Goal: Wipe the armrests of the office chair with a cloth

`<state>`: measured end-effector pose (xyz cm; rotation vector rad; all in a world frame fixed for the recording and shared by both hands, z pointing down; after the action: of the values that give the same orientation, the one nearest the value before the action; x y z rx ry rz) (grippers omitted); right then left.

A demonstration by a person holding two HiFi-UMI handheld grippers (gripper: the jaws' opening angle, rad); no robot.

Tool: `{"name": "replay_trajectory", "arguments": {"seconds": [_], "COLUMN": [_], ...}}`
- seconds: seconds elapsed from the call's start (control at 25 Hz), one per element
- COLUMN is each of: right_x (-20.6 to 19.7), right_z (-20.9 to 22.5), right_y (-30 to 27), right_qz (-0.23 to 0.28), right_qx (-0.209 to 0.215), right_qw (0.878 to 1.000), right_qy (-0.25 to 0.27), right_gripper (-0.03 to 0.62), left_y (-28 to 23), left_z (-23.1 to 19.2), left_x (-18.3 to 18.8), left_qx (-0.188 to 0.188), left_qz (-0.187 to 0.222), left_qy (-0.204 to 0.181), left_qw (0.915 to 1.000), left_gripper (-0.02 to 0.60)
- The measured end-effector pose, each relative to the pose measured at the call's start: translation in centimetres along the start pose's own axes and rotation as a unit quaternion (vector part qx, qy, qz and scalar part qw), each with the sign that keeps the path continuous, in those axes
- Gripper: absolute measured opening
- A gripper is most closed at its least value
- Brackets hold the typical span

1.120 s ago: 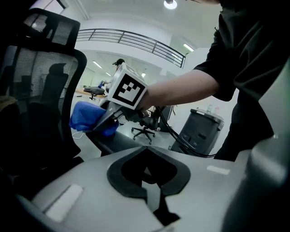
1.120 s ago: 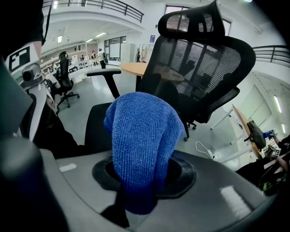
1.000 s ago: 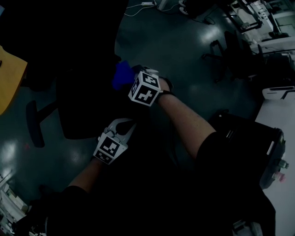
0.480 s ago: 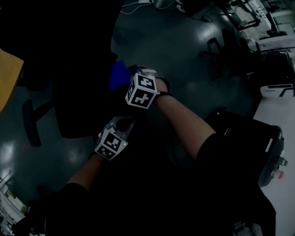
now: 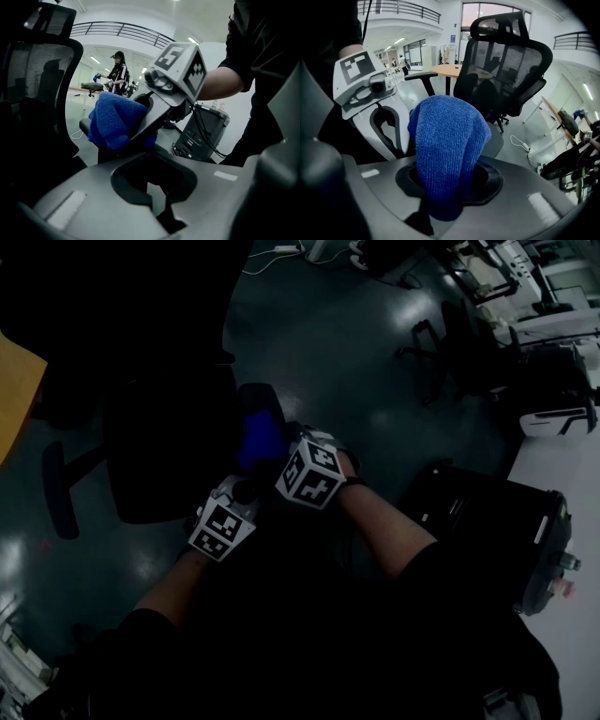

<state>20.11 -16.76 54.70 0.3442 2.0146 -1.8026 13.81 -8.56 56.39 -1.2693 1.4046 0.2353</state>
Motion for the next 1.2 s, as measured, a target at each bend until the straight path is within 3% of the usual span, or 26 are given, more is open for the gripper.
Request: {"name": "replay_trajectory", "arguments": {"seconds": [0.28,0.52,0.72,0.92,1.2], "right_x": [-2.2,-3.7,-2.9,2.1,3.4], "right_z": [-4.8,-7.8,-7.2,-2.8,-5.3], "right_y": [1.7,2.7,3.3,1.5,-1.4], "right_qz": [-0.003,-0.028,-0.053,-0.044,-0.072], "right_qx": [0.017,0.034,0.013,-0.020,0.003], "right_qw": [0.998,0.998,0.998,0.998,0.993], "right_qy": [-0.053,-0.055,-0.013,0.033,0.098], "right_gripper": [0.153,0.153,0.153,0.153,0.153], "left_y": [0.1,0.8,2.1,3.9,7.5], "left_z": [-0.1,0.7,0.8,0.5,-0.7], "left_x": [0.0,-0.6,-1.6,-2.6,-3.5], "left_qx": [-0.005,-0.009,-0.003,0.014,0.053], "left_qz": [-0.003,-0.013,-0.003,0.005,0.025], "left_qy": [0.003,0.000,0.021,0.036,0.058], "left_qw": [1.0000,0.9999,0.9998,0.9993,0.9966], "left_gripper": [0.014,0.015,0.015,0.015,0.015]}}
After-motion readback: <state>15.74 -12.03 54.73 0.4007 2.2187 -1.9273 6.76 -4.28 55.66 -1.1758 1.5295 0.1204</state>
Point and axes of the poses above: the fingertips, and each gripper's own axes: y backward along the fingers, z to its right, x out of its top, the point moved 7 cm from there along y, backward along the fingers, and after that the axes turned 3 degrees about y, right-handed, at the moved point
